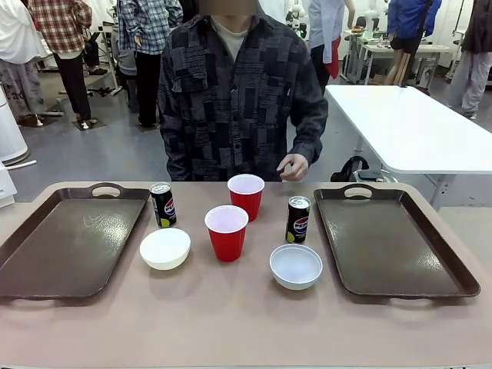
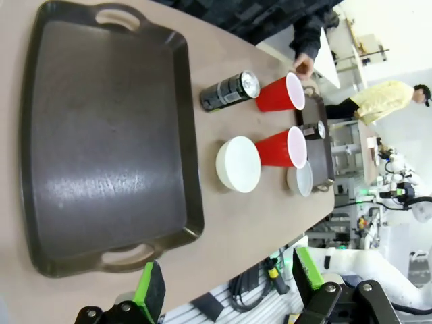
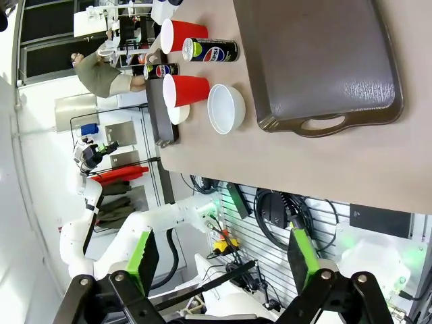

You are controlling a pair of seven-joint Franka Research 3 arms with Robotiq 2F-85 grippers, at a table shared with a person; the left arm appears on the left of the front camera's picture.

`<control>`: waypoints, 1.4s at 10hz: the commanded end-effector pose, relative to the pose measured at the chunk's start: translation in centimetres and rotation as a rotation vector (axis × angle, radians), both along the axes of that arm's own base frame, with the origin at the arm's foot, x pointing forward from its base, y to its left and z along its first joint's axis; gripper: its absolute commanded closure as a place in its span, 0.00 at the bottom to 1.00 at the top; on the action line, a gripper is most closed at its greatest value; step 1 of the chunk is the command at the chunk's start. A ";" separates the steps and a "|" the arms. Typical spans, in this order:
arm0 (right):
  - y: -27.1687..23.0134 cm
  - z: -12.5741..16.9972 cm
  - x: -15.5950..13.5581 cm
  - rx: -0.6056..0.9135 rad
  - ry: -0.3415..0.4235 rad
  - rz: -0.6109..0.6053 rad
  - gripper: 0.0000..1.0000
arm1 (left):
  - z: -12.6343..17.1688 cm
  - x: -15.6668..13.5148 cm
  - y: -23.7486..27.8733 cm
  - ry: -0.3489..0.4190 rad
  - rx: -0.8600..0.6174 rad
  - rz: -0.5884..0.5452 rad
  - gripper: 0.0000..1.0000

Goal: Prepare tableware on both trays.
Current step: Pick up a Picnic Bowl from the table and place it on a Handle tray.

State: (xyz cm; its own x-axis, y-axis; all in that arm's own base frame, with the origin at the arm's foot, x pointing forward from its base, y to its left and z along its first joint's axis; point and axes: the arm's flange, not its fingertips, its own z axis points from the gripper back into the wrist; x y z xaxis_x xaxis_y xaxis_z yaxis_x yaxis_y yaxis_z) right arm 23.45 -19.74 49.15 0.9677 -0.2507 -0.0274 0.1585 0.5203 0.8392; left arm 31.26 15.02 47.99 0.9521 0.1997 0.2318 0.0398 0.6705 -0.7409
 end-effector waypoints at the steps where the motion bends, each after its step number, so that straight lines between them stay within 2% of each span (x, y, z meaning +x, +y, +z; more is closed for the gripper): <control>1: -0.1 -0.1 0.1 0.012 -0.009 0.006 0.00 | 0.0 0.0 0.0 0.002 -0.009 0.006 0.00; 4: -0.1 -0.1 0.1 0.012 -0.009 0.006 0.00 | 0.0 0.0 0.0 0.000 0.000 0.000 0.00; 7: -0.1 -0.1 0.1 0.012 -0.009 0.006 0.00 | 1.9 1.3 -4.0 0.043 0.238 0.033 0.00; 9: -0.1 -0.1 0.1 0.012 -0.009 0.006 0.00 | 4.7 2.6 -9.4 0.038 0.446 0.008 0.00; 10: -0.1 -0.1 0.1 0.012 -0.009 0.006 0.00 | 5.2 3.4 -12.4 0.048 0.538 -0.027 0.00; 12: -0.1 -0.1 0.1 0.012 -0.009 0.006 0.00 | 4.2 5.7 -18.4 0.093 0.701 -0.100 0.00; 14: -0.1 -0.1 0.1 0.012 -0.009 0.006 0.00 | 1.5 8.2 -23.3 0.141 0.786 -0.150 0.00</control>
